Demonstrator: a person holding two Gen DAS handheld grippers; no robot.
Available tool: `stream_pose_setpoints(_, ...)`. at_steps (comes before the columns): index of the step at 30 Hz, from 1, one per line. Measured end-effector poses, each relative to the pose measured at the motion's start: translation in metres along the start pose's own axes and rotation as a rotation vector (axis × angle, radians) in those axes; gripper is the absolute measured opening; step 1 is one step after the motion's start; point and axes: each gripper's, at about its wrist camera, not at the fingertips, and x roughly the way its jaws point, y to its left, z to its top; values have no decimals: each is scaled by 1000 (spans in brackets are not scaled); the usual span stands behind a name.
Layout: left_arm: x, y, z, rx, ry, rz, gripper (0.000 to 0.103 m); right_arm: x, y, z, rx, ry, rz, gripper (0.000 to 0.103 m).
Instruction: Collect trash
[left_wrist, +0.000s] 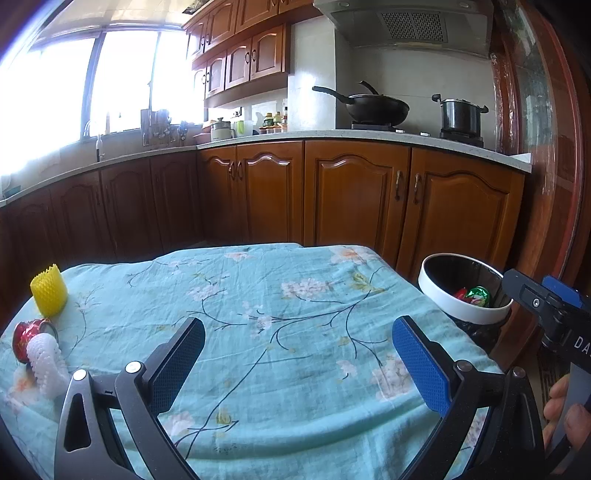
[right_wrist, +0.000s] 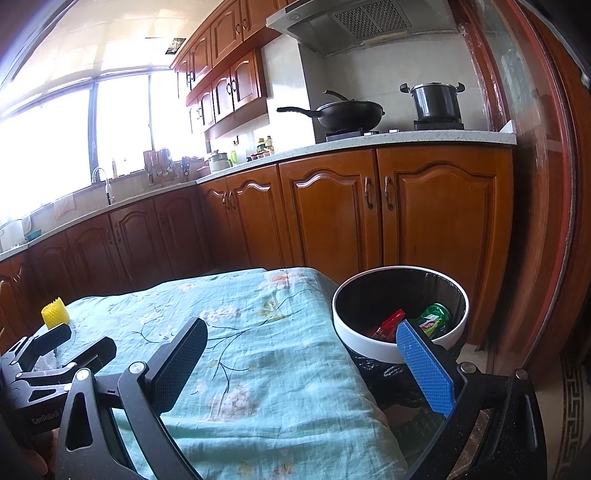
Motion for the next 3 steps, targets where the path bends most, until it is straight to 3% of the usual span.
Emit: stream_pose_setpoints(3, 2, 3, 0, -11, 11, -1, 102, 1, 2, 2, 0, 2, 0, 103)
